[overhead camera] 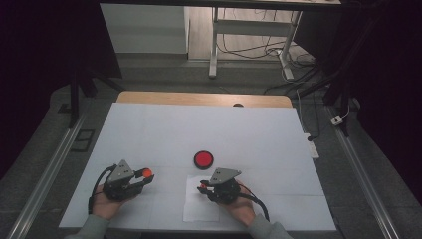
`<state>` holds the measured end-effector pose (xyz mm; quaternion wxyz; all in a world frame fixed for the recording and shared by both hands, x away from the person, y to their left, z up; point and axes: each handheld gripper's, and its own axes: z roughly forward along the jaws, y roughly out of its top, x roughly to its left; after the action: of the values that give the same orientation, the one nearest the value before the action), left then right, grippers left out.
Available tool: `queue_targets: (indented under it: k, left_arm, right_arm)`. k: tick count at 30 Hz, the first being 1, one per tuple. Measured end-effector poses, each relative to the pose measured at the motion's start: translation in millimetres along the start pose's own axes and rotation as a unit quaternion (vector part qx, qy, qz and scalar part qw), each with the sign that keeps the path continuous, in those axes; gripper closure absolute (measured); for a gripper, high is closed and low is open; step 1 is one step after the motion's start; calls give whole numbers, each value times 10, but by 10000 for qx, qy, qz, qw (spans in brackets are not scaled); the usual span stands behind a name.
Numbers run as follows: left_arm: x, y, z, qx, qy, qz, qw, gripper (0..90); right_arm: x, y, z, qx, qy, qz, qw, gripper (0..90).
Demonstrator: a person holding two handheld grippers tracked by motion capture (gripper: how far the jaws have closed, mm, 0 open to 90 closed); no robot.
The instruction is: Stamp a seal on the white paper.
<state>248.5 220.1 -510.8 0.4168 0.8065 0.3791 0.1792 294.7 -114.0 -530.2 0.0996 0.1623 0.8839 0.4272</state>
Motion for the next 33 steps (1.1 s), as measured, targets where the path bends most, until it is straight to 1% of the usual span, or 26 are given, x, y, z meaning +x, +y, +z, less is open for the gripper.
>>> queue_targets:
  k: [1,2,3,4,5,7,9,12,14,15,24,33]
  left_arm:
    - [1,0,-1,-2,4,-6,10000,647]
    - [1,-1,-2,-5,5,-7,10000,647]
    - [1,0,-5,-9,3,-4,10000,647]
    - [2,0,-7,-12,2,0,10000,647]
    - [2,0,-10,-19,6,1,10000,647]
    - [5,0,-12,-28,7,-10,10000,647]
    - [6,0,-10,-16,-5,-1,10000,647]
    - [4,0,-9,-19,-2,3,10000,647]
    - [5,0,-10,-17,-7,-4,10000,647]
    - [6,1,-10,-18,-6,-1,10000,647]
    - [-1,1,-10,-17,-7,9,10000,647]
    - [-2,1,-8,-14,-16,14,10000,647]
  right_arm:
    - [-7,-2,-5,-7,24,46,10000,722]
    - [-17,-7,-10,-34,81,142,9999,721]
    - [-22,-6,-33,-84,68,182,9998,722]
    - [-28,-3,-60,-240,104,228,9994,721]
    - [-33,7,-85,-290,80,257,9992,722]
    - [-52,23,-146,-514,101,365,9980,722]
    - [-63,28,-182,-612,98,475,9969,722]
    - [-74,41,-222,-741,124,521,9958,722]
    - [-81,53,-252,-765,93,527,9956,722]
    - [-88,57,-263,-796,130,535,9953,722]
    - [-131,88,-380,-986,103,610,9932,722]
    - [-181,90,-451,-1099,41,688,9916,722]
